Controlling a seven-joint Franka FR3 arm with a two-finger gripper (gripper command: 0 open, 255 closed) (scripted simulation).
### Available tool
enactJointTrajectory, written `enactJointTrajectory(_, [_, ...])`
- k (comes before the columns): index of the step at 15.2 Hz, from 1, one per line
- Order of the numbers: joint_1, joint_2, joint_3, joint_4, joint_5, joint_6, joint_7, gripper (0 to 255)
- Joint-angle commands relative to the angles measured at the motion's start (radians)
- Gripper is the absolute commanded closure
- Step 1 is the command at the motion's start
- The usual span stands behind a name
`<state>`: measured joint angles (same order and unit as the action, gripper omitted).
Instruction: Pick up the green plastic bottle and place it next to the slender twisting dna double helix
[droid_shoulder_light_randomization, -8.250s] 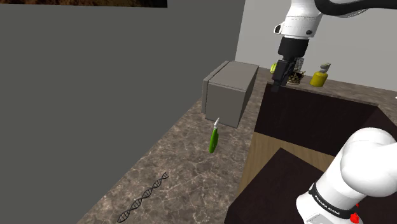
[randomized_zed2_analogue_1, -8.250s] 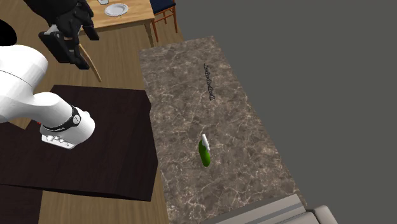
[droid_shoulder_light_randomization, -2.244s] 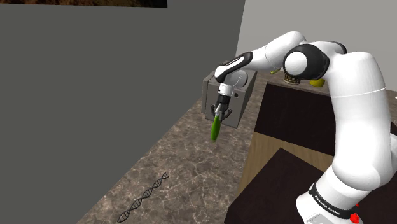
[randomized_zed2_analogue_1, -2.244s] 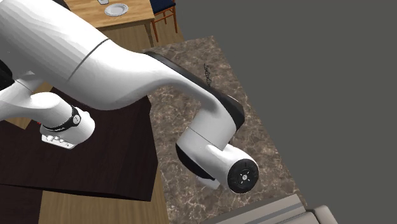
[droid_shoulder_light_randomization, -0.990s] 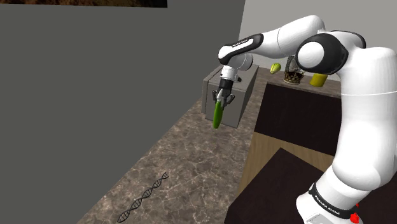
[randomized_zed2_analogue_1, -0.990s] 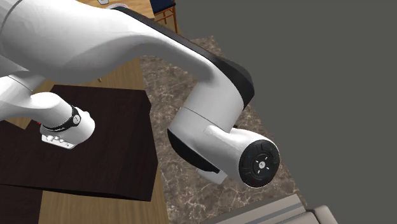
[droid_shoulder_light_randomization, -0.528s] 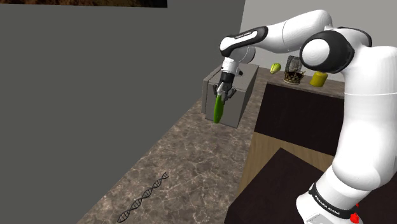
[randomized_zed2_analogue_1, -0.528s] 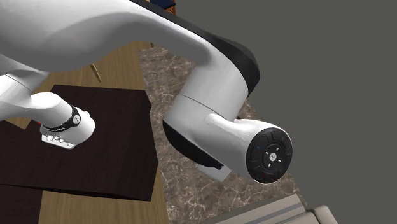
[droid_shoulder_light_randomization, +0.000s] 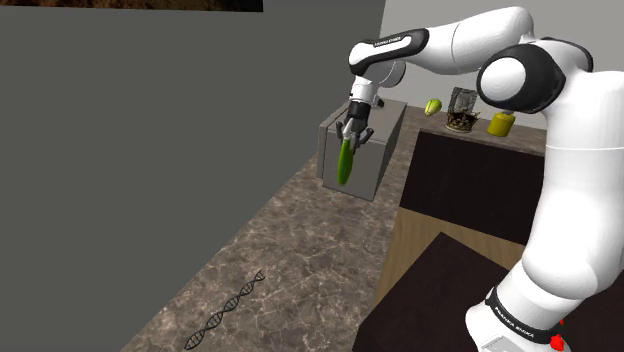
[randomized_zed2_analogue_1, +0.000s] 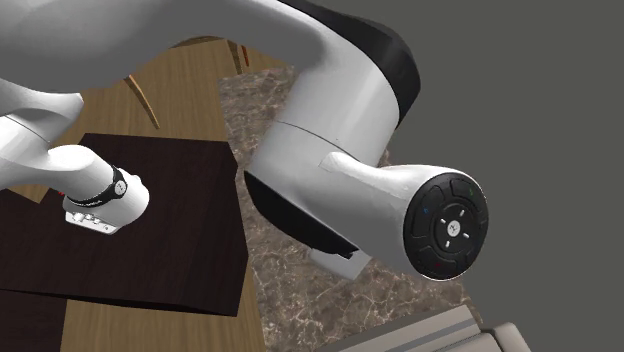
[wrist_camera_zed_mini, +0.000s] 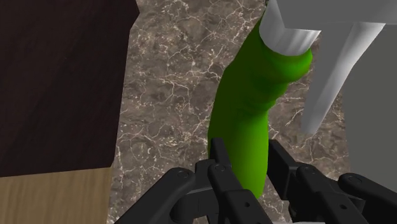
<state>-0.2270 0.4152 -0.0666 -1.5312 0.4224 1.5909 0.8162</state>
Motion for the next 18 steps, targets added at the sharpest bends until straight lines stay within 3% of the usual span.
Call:
enactJointTrajectory(1, [-0.001, -0.006, 0.000, 0.018, -0.001, -0.022, 0.008, 255])
enactJointTrajectory(4, [-0.003, -0.012, 0.000, 0.043, -0.002, -0.052, 0.020, 255])
enactJointTrajectory(11, [0.089, -0.180, 0.047, -0.206, 0.023, 0.077, 0.107, 255])
enactJointTrajectory(18, [0.175, -0.300, 0.111, -0.378, 0.060, 0.186, 0.211, 255])
